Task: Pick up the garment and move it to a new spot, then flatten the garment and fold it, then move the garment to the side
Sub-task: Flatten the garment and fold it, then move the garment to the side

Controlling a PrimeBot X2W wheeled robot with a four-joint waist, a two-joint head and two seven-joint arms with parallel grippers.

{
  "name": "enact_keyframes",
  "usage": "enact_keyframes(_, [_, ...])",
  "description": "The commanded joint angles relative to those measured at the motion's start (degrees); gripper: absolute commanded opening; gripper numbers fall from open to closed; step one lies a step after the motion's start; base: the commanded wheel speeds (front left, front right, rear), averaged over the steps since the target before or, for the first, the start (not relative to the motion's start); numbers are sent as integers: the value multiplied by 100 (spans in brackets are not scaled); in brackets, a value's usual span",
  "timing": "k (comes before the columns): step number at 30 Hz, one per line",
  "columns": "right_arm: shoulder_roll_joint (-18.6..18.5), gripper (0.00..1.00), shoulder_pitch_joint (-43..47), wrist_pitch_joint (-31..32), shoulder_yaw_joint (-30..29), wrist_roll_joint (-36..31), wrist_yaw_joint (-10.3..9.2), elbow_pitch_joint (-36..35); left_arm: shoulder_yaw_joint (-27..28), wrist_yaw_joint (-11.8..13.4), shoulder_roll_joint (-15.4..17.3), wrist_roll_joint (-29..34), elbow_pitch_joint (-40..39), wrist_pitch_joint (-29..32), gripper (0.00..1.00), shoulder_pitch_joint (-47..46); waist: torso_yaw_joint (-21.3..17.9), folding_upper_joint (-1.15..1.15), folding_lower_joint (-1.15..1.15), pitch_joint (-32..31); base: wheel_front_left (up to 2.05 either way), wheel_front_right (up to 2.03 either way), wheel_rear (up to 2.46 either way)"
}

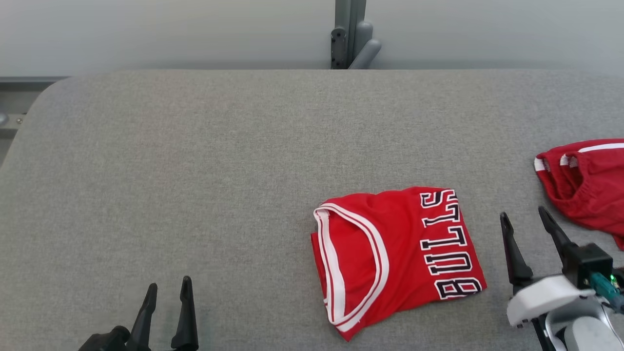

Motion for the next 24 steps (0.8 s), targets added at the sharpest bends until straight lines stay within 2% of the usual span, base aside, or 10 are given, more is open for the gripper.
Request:
enact_keyframes(1, [-29, 100, 385, 0, -111, -51, -7, -276, -16, 5, 9, -3, -58, -15, 100, 116, -166, 59, 0, -273, 0, 0, 0])
enact_keyframes(7, [-212, 100, 1202, 0, -85, 205, -7, -863, -105, 5, 11, 128, -94, -15, 100, 293, -372, 59, 0, -532, 0, 0, 0])
enact_keyframes(11, [-125, 100, 1528, 0, -215, 284, -7, -1096, -24, 5, 11, 146, -118, -15, 100, 375, -486, 59, 0, -619, 0, 0, 0])
enact_keyframes(24, [63, 100, 1772, 0, 35, 287, -7, -1189, -14, 5, 10, 211, -89, -15, 100, 453, -527, 59, 0, -748, 0, 0, 0])
